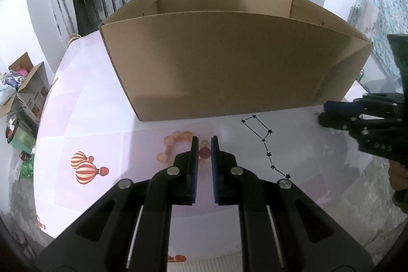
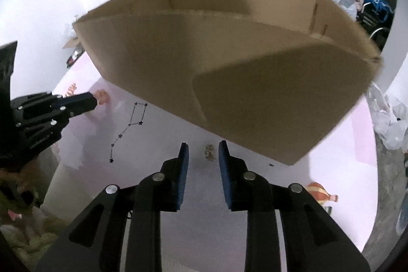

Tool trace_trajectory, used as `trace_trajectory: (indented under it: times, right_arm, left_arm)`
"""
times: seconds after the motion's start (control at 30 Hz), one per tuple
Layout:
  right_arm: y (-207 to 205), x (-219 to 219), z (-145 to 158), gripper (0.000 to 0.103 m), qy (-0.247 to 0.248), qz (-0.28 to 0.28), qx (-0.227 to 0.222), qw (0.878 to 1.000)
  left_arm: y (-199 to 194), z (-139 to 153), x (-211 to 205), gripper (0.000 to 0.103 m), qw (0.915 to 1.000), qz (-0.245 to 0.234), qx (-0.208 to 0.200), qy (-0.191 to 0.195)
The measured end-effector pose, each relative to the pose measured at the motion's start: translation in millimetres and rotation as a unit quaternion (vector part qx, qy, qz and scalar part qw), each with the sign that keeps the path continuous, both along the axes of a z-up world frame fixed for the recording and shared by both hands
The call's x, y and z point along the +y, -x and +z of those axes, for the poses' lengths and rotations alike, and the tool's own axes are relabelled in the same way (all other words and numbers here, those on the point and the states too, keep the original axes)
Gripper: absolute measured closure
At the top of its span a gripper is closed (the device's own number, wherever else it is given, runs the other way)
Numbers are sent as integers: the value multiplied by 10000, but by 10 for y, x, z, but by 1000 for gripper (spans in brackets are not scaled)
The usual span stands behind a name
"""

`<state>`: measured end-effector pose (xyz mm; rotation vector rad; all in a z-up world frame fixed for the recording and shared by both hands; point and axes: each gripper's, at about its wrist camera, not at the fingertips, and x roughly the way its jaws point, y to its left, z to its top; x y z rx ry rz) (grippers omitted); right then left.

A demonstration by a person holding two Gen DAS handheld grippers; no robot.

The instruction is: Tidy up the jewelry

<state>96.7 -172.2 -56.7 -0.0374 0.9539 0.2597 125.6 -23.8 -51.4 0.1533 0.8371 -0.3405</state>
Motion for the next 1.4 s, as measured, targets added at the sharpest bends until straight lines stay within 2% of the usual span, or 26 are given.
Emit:
trace_trajectory:
  times: [0.07,0.17,0.33,0.73,0.97,1.17,1.4]
  right_arm:
    - [1,38,2,86,95,39,-64,9999]
    - [-23,14,28,99,-34,67,28,10000]
    - [-14,-101,104,102,-368,33,69,9993]
    - [202,-379,520,102,-829,-88,-284,9961]
    - [276,-309,755,102,-945,5,-544,9940]
    - [300,-240,1036,102,-1023,177,-959,9900]
    - [236,-250,1358,102,-1288,296,-1439,9807]
  left_arm:
    - [-10,-12,0,95,10000,2,18,-6]
    - [-22,-34,9,95,10000,7,43,1]
    - [-45,-41,11,95,10000,32,52,41]
    - [71,108,119,95,9996,142,-194,171]
    - [187,387,240,95,9980,204,-485,339]
    - [282,757,338,95,9952,138,-780,569]
    - [362,1297,484,95,9877,54,-1140,1067]
